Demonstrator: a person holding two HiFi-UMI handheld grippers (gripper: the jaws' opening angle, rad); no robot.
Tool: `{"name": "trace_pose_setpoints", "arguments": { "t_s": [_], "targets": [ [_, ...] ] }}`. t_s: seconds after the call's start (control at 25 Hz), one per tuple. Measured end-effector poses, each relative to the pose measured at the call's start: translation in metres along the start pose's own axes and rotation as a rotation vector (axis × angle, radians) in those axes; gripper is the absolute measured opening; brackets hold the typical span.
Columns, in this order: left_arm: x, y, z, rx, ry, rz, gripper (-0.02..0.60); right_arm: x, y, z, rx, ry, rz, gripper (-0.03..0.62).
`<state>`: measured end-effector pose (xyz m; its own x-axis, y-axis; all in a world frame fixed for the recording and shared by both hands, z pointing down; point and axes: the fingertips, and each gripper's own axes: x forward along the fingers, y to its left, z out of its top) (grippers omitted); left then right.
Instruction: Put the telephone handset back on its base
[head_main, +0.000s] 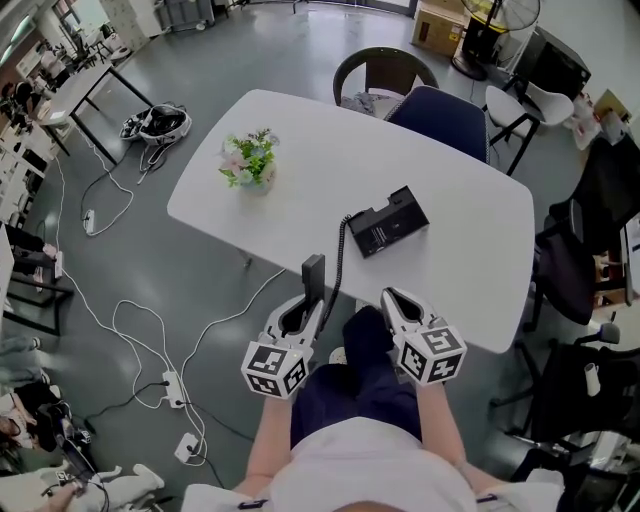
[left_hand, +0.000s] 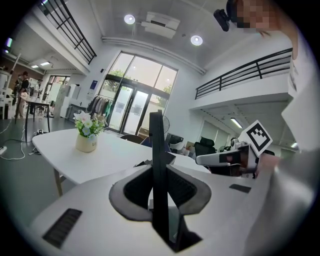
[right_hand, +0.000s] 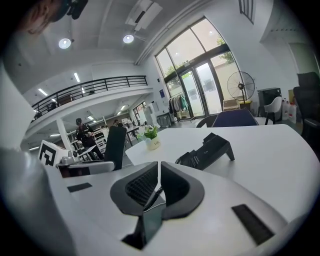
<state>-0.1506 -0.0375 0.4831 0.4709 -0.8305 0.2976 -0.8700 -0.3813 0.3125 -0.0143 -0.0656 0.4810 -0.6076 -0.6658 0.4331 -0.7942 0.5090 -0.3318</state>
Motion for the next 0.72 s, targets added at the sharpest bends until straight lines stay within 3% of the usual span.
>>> {"name": "trace_pose_setpoints", "arguments": {
  "t_s": [0.44, 0.72],
  "targets": [
    [0.039, 0.003, 0.021, 0.086, 0.048, -0.082, 0.086, 0.004, -0.025, 0.014, 0.023, -0.022, -0.018, 0.043],
    [0.084, 0.005, 0.029, 0.119, 0.139, -0.206, 0.086, 0.016, -0.052, 0.021, 0.048, 0.000, -0.016, 0.043]
  ]
}}
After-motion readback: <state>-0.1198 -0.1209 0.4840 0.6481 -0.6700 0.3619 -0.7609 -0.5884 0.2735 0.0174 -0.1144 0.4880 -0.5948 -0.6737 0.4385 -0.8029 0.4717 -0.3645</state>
